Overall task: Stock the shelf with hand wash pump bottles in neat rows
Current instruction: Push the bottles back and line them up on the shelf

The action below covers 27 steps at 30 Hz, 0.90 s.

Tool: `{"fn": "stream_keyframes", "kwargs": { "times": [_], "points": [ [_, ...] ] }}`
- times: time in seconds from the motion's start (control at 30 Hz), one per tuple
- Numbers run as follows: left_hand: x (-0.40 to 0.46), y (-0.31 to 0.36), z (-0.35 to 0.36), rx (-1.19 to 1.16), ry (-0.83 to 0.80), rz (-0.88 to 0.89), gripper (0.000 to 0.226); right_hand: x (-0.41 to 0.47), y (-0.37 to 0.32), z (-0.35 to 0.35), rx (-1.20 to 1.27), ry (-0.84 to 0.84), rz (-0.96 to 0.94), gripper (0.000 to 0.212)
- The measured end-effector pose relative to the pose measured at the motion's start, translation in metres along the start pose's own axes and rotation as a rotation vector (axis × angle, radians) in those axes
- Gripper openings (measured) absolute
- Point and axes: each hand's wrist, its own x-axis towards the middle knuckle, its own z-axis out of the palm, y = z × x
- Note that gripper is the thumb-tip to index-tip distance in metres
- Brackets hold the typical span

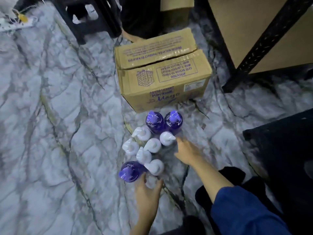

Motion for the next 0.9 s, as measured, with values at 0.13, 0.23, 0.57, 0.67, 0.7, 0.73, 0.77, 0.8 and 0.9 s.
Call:
{"fn": "stream_keyframes", "kwargs": {
  "times": [0.13, 0.23, 0.57, 0.67, 0.7, 0.73, 0.77, 0.8, 0.9],
  "points": [
    [0.018, -0.002, 0.030, -0.111, 0.000, -0.053, 0.037, 0.023, 0.002, 0.011, 0.170, 0.050, -0.066, 0.073],
    [0.025, -0.007, 0.049, -0.150, 0.078, -0.105, 0.037, 0.027, 0.002, 0.020, 0.270, 0.137, -0.103, 0.069],
    [0.052, -0.023, 0.079, 0.009, 0.055, -0.232, 0.054, 0.035, -0.002, 0.042, 0.273, 0.397, -0.072, 0.059],
    [0.058, -0.018, 0.089, 0.121, -0.043, -0.175, 0.040, 0.032, 0.007, 0.037, 0.177, 0.383, -0.107, 0.056],
    [0.060, -0.017, 0.092, 0.130, -0.061, -0.172, 0.034, 0.033, 0.010, 0.040, 0.151, 0.402, -0.120, 0.057],
    [0.061, -0.015, 0.094, 0.122, -0.075, -0.177, 0.031, 0.035, 0.013, 0.044, 0.156, 0.430, -0.126, 0.058],
    [0.062, -0.015, 0.095, 0.112, -0.080, -0.184, 0.031, 0.037, 0.016, 0.048, 0.190, 0.452, -0.144, 0.056],
    [0.063, -0.015, 0.095, 0.109, -0.085, -0.189, 0.032, 0.041, 0.020, 0.054, 0.232, 0.448, -0.161, 0.054],
    [0.063, -0.019, 0.096, 0.063, -0.070, -0.198, 0.037, 0.043, 0.030, 0.061, 0.333, 0.375, -0.148, 0.055]
  ]
}}
